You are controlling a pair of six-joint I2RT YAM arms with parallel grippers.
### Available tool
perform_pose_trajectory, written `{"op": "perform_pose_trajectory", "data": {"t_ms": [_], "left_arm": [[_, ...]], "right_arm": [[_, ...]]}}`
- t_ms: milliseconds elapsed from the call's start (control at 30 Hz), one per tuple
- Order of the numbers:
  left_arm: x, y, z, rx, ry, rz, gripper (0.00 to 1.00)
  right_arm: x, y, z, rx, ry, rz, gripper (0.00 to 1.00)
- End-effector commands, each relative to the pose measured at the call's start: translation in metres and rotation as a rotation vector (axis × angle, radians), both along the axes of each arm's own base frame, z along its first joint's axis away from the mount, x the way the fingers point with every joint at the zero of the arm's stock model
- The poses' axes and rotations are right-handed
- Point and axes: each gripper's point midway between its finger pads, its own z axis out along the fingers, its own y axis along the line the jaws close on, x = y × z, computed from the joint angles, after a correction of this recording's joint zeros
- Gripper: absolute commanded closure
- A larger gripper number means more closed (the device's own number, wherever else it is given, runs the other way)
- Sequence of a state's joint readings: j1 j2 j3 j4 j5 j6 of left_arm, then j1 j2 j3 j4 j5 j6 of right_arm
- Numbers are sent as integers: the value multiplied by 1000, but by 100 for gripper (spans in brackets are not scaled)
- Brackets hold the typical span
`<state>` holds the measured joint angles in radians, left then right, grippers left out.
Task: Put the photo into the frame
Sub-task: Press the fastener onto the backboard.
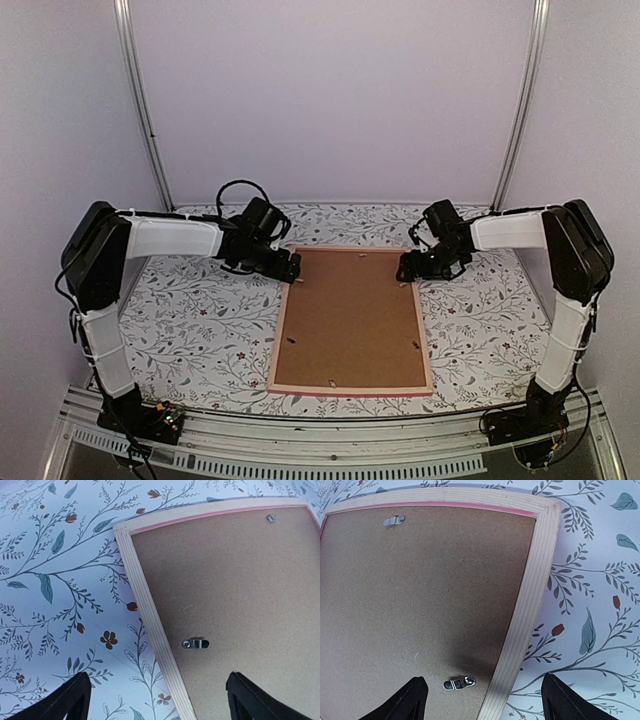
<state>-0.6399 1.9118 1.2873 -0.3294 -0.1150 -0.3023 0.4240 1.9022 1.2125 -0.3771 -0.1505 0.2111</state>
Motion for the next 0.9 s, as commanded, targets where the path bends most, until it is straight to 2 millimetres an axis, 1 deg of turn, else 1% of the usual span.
{"op": "perform_pose_trajectory", "data": {"t_ms": [0,200,333,667,867], "left_arm": [[8,-5,1,-10,-8,-13,3],[14,-1,7,9,-31,-14,4],[17,2,8,16,-33,-13,4],[21,5,7,19,-32,-9,4],[21,5,3,20,-20,-8,5]], "right_arm": [[4,7,-6,35,44,-22,21],[11,5,-12,16,56,-52,30],[10,4,-16,1,64,-52,37],[-4,-10,-23,-76,83,-21,45],[-5,-14,-25,-96,78,-11,51]]}}
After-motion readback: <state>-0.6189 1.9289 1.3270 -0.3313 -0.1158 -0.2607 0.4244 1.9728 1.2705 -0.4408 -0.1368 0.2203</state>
